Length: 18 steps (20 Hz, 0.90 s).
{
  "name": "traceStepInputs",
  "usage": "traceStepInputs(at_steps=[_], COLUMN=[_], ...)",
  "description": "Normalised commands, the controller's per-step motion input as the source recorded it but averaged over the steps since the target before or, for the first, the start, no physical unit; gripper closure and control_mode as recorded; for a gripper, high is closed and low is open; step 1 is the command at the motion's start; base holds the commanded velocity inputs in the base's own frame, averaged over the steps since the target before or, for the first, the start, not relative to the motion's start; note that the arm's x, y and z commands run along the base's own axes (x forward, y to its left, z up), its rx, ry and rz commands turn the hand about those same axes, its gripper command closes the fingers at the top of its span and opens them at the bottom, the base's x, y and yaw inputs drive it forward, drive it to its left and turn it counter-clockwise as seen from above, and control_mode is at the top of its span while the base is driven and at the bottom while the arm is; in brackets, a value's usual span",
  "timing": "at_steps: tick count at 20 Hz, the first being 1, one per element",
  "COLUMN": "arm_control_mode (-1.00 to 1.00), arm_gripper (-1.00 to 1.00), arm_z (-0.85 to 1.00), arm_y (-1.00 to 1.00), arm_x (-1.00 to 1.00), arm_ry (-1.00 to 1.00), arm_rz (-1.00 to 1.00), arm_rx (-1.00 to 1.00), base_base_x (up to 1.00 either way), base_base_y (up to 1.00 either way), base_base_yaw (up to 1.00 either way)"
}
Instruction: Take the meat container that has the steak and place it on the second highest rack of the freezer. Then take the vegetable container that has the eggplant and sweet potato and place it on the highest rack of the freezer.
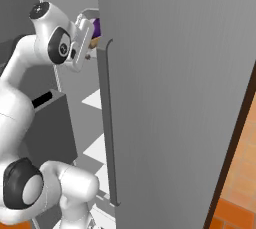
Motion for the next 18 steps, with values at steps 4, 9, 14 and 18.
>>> traceStepInputs(at_steps=[4, 9, 14, 18], arm_control_mode=[-1.0, -1.0, -1.0, -1.0], arm_gripper=[1.0, 1.0, 1.0, 1.0], arm_z=[0.0, -0.05, -0.24, -0.18], arm_y=[-0.21, -0.14, -0.15, -0.12], arm_x=[0.89, 0.83, 0.7, 0.67], arm_ry=[0.0, 0.0, 0.0, 0.0], arm_rz=[0.0, 0.0, 0.0, 0.0], arm_rx=[0.0, 0.0, 0.0, 0.0], base_base_x=[0.0, 0.0, 0.0, 0.0], base_base_y=[0.0, 0.0, 0.0, 0.0], base_base_yaw=[0.0, 0.0, 0.0, 0.0])
